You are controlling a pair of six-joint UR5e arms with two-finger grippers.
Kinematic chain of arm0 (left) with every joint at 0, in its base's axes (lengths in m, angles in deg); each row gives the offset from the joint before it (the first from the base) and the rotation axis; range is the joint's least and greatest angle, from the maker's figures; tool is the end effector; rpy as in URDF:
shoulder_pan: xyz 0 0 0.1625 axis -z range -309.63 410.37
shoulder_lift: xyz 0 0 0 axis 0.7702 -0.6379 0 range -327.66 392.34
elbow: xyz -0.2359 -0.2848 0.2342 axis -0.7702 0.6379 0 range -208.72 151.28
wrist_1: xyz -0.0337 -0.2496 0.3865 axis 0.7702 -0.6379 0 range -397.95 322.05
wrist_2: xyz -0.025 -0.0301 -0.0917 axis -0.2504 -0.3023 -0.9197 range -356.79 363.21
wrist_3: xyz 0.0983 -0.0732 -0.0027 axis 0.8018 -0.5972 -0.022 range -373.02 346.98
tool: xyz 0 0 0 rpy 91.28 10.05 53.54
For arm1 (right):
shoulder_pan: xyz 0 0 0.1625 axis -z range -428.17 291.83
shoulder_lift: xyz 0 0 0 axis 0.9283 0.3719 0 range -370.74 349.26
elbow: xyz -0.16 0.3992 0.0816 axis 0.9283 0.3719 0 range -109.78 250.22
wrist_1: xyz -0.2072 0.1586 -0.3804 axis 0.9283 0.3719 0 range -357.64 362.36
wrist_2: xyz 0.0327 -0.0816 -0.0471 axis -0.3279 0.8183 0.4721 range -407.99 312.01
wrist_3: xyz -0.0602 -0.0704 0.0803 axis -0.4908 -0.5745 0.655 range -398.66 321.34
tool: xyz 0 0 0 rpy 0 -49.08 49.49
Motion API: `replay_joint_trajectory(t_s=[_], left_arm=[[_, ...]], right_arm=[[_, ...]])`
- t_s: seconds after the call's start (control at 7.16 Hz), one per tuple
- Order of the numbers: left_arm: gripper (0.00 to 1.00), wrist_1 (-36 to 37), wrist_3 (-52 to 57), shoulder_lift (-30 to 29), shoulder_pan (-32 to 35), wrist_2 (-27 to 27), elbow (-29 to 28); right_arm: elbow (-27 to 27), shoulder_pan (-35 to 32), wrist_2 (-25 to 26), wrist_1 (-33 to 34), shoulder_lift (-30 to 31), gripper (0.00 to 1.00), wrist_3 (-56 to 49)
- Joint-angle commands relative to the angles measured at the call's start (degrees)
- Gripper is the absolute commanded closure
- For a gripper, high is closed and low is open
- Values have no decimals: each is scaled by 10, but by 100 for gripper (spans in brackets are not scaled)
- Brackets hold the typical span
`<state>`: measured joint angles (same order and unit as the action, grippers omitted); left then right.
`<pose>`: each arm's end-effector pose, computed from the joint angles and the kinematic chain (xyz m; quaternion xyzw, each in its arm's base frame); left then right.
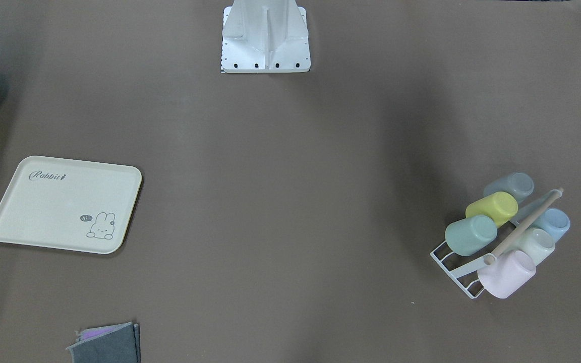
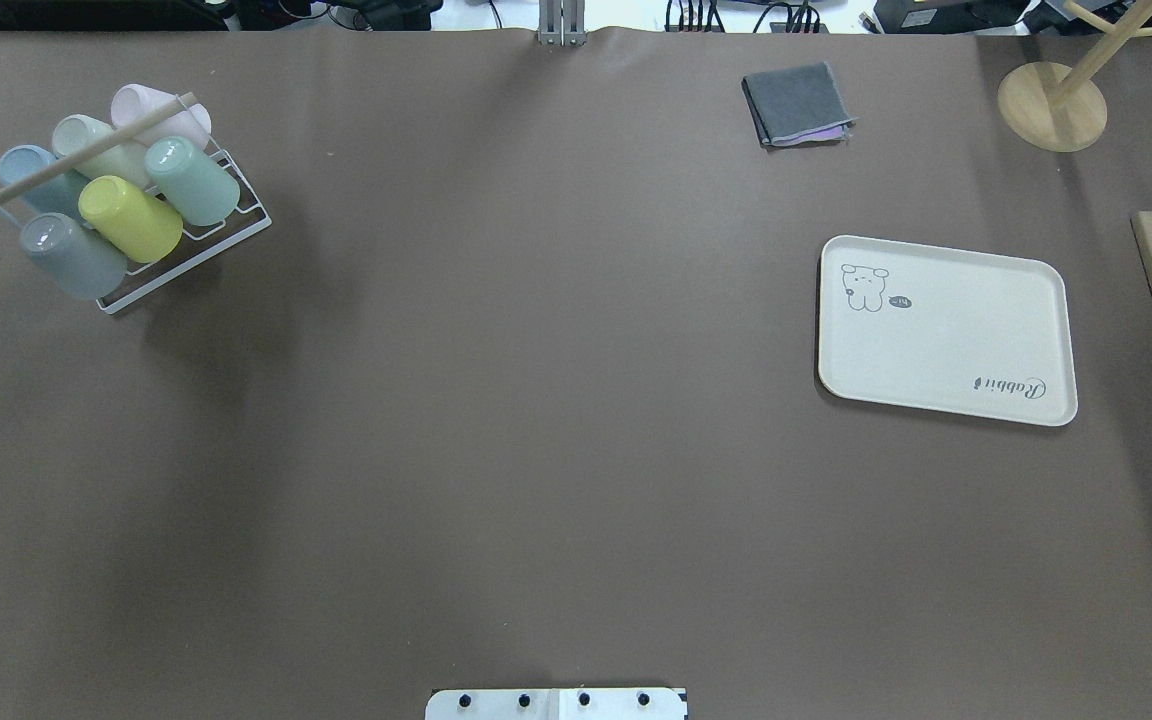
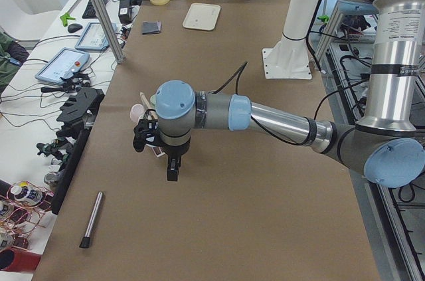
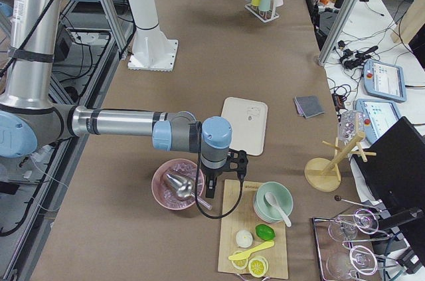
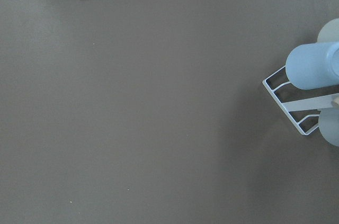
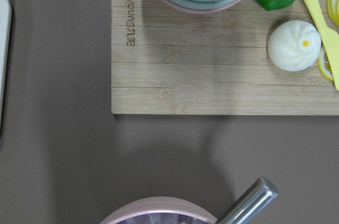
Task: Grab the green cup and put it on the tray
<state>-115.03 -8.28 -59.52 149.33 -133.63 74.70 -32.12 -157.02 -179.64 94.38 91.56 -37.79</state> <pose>-0.1279 -0.5299 0.5633 0.0662 0.3923 -0.0255 0.9171 0.0430 -0.4457 0.6849 -0.0225 -0.3551 0.0039 0.9345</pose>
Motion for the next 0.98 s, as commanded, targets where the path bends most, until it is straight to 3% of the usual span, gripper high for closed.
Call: replay_joint_trajectory(t_s=[0.0,0.84], left_arm=[[2,0,0,-1,0,0,3],[2,-3,4,-3,-15,22,6]], right_arm=[[-1,0,0,0,0,0,0],[-1,0,0,0,0,0,0]])
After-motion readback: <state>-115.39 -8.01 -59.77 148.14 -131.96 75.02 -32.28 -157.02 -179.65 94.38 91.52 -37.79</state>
